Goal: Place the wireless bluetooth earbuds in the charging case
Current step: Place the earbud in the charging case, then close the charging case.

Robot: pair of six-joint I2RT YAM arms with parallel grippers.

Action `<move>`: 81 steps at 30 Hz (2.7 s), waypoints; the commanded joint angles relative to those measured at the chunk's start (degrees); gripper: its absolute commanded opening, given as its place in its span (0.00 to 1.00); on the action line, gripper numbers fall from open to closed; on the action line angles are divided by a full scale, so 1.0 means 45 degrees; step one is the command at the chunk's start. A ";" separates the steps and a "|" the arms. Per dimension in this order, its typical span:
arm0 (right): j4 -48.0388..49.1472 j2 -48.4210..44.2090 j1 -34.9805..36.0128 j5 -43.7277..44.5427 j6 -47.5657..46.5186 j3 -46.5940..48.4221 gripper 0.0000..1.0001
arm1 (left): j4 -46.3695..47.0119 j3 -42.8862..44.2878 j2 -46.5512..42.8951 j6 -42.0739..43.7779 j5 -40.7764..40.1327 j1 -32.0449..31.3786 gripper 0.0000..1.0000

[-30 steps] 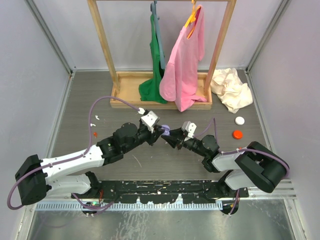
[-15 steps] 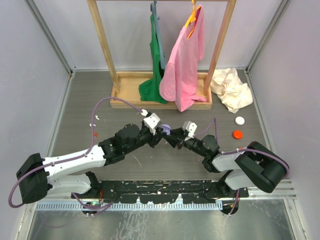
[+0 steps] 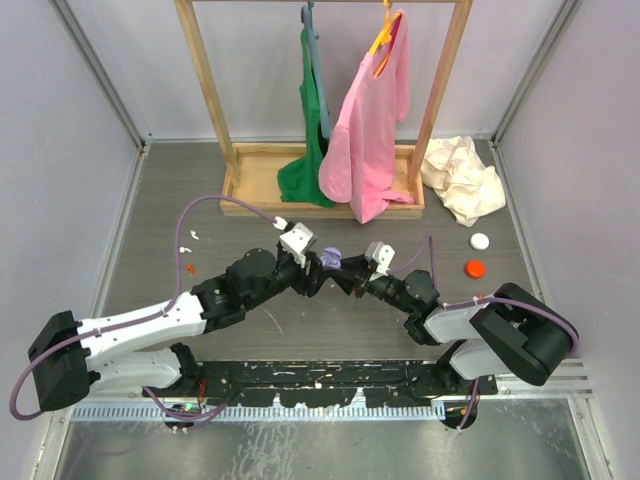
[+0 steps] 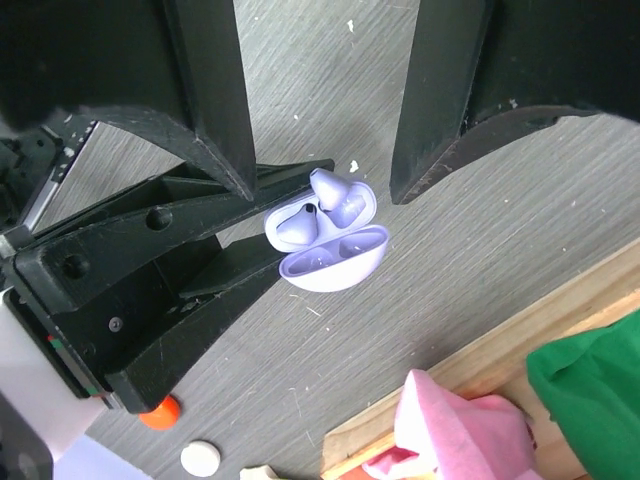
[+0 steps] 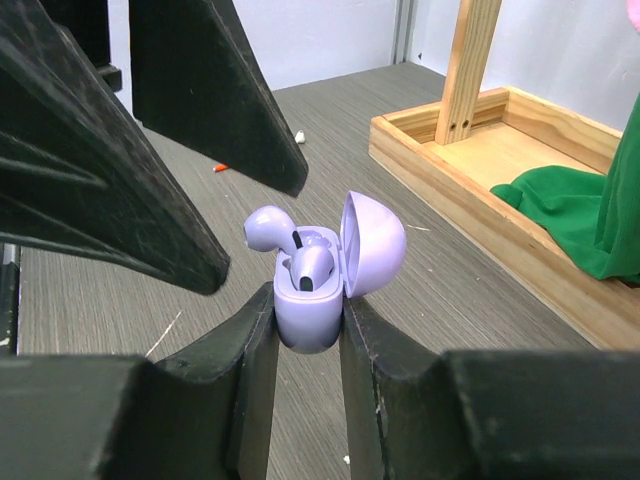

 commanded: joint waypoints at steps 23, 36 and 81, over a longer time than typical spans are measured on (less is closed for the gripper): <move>0.1414 -0.0126 0.0041 0.0317 0.0004 0.0018 0.13 | -0.2533 0.1668 -0.0201 -0.2961 -0.2421 -0.0053 0.77; 0.1511 -0.0142 0.0031 0.0258 0.0044 0.0004 0.13 | -0.3096 0.1537 -0.0235 -0.3001 -0.3382 0.0295 0.77; 0.1898 0.0050 0.0041 -0.3422 0.1334 0.0781 0.13 | -0.0095 0.0921 0.0227 -0.7387 0.9417 0.4874 0.82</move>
